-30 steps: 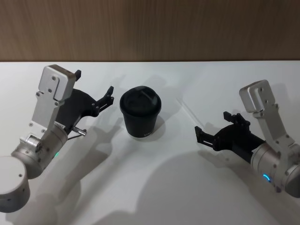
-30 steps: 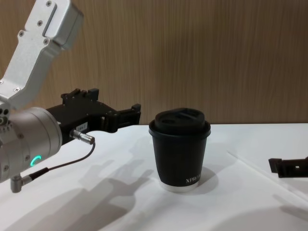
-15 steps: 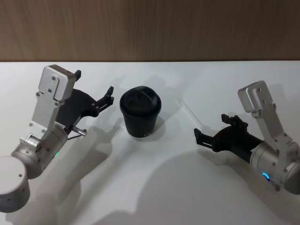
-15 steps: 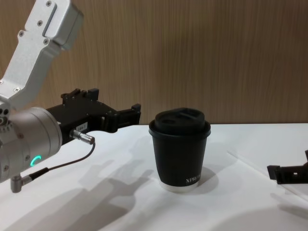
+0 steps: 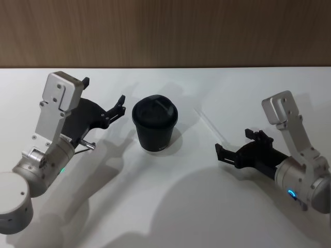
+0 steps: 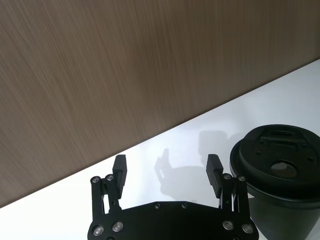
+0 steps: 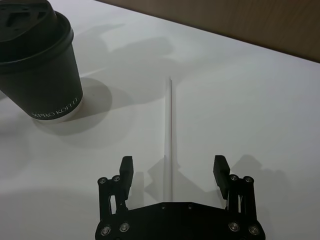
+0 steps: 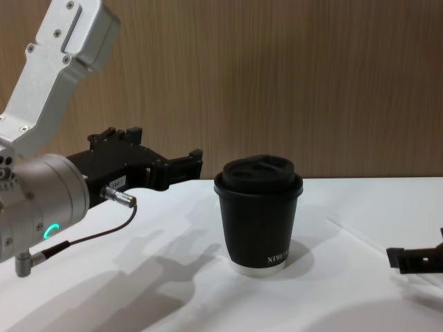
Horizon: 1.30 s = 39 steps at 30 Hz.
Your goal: Pick up the straw with one hand, pass it to the other hand, and insert it into the cup.
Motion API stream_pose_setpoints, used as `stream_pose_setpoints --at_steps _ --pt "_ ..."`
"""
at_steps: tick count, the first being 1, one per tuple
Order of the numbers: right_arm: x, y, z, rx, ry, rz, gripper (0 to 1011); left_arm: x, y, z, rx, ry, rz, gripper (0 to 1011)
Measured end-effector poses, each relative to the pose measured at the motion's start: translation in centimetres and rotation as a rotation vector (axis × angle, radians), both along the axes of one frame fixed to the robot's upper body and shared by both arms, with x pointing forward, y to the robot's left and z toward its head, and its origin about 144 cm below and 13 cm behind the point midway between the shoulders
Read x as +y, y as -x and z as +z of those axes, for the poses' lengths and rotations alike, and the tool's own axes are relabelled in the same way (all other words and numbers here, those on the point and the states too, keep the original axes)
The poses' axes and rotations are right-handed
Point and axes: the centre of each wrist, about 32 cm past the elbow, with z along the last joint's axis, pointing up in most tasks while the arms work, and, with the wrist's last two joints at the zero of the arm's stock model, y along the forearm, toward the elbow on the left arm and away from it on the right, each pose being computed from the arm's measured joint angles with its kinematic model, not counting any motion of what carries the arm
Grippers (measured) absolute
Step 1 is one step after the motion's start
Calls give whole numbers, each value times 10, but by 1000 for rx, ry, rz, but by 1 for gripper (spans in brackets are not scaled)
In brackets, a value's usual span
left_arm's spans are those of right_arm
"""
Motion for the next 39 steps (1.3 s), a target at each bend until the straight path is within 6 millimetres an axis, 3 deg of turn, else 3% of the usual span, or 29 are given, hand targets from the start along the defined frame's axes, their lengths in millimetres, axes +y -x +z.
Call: stream_pose_setpoints --at_steps 19,23,30,33,35,39 --pt "0 -5 -6 37 -2 0 980 0 0 0 0 0 0 1003" --pt "1 -5 -7 43 -2 -2 905 0 0 0 0 0 0 1003" --pt "1 -6 -8 50 -4 -1 677 0 0 0 0 0 0 1003" --pt "1 -6 -8 52 -4 1 623 0 0 0 0 0 0 1003" --pt "1 -6 -9 54 -3 2 515 0 0 0 0 0 0 1003" --pt "1 -7 -9 58 -1 5 433 0 0 0 0 0 0 1003"
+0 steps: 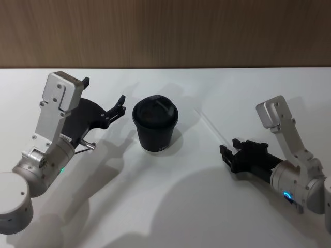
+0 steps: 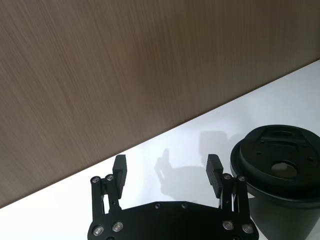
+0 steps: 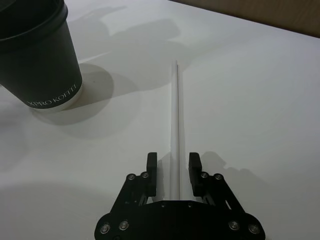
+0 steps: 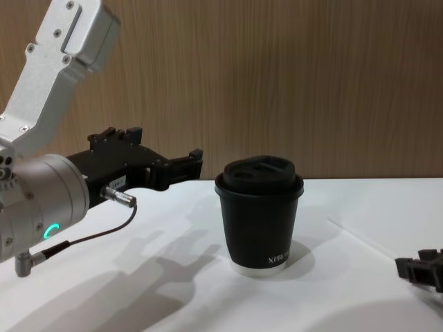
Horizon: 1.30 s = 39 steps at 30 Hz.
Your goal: Pick up the straw with one hand, pass it to the other hand, and insert it into the cup.
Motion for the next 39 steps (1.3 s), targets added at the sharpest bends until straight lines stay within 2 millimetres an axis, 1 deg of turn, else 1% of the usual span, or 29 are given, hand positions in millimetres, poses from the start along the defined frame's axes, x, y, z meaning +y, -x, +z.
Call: stream_pose_setpoints --at_steps 1,2,3,6,7,8,10,17,18,23,33,39 --pt "0 0 0 1 0 0 372 0 0 0 0 0 0 1003" --pt "0 0 0 1 1 0 372 0 0 0 0 0 0 1003" --pt "0 0 0 2 1 1 309 0 0 0 0 0 0 1003" --pt "0 0 -1 5 2 4 291 0 0 0 0 0 0 1003" --pt "0 0 -1 6 2 5 257 0 0 0 0 0 0 1003" --pt "0 0 -1 7 3 6 257 0 0 0 0 0 0 1003" --pt "0 0 -1 8 3 8 212 0 0 0 0 0 0 1003" --pt "1 -1 -1 13 5 14 163 0 0 0 0 0 0 1002" --pt "1 -1 -1 14 5 14 133 0 0 0 0 0 0 1003" --pt "1 0 -2 15 6 14 91 0 0 0 0 0 0 1003" --pt "2 0 -4 9 8 6 54 0 0 0 0 0 0 1003" --pt "2 0 -5 -19 12 -28 31 0 0 0 0 0 0 1003"
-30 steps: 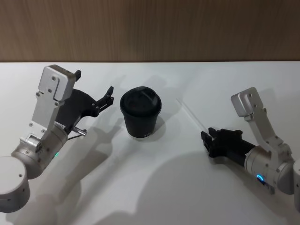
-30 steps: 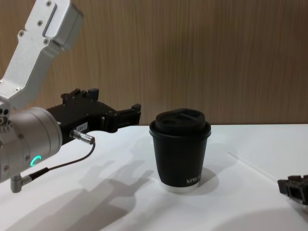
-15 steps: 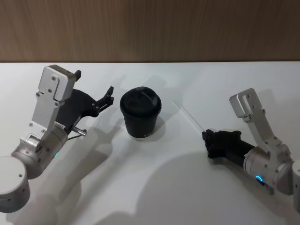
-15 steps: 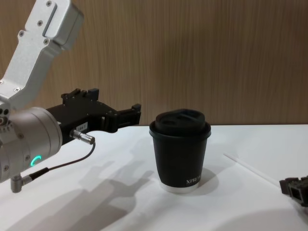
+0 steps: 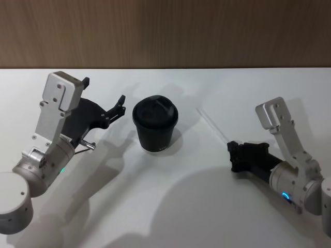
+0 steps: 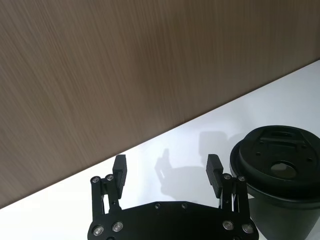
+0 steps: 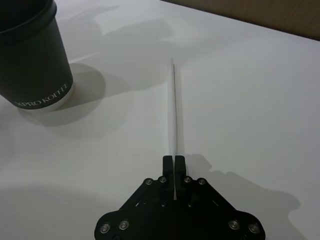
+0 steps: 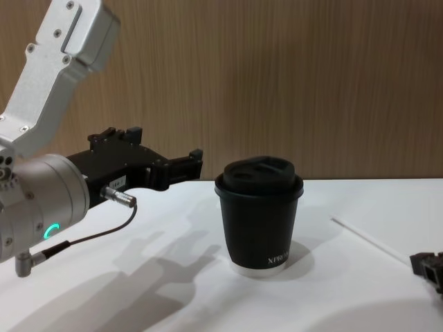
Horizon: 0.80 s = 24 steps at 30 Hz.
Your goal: Pick up the straw with one hand, pass it to the other hand, and insert it into the cup.
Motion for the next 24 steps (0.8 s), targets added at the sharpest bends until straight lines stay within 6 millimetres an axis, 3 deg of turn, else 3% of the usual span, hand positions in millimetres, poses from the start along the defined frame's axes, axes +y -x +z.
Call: stream_pose_setpoints --at_steps 7,24 --pt "-1 -1 3 -46 2 -35 10 0 0 0 0 0 0 1003" --pt "-6 -7 31 -280 -42 -64 10 0 0 0 0 0 0 1003"
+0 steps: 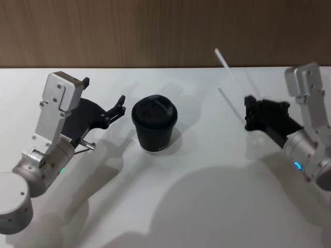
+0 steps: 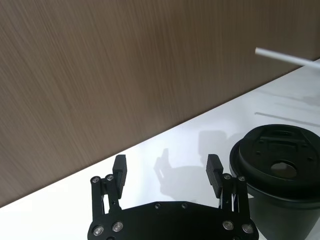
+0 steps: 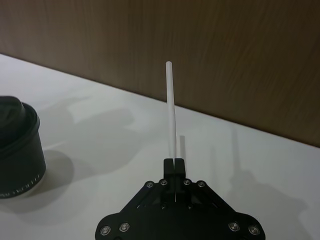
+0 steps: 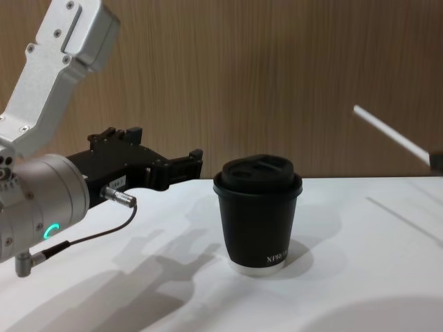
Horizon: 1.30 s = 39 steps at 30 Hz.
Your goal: Pick up the straw with one hand, pass it to the other hand, and insert it into the cup.
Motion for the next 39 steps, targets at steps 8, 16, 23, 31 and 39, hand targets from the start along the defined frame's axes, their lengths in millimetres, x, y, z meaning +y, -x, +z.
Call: stream_pose_setpoints --at_steps 8,16,23,31,39 --pt "0 -3 17 -132 -27 46 10 0 0 0 0 0 0 1003" --pt "-1 -9 31 -247 -65 137 10 0 0 0 0 0 0 1003" --pt "-1 -14 40 -317 -96 218 10 0 0 0 0 0 0 1003" --pt "-3 -26 53 -394 -129 357 10 0 0 0 0 0 0 1002" --pt "-5 -43 65 -440 -150 493 10 0 0 0 0 0 0 1003"
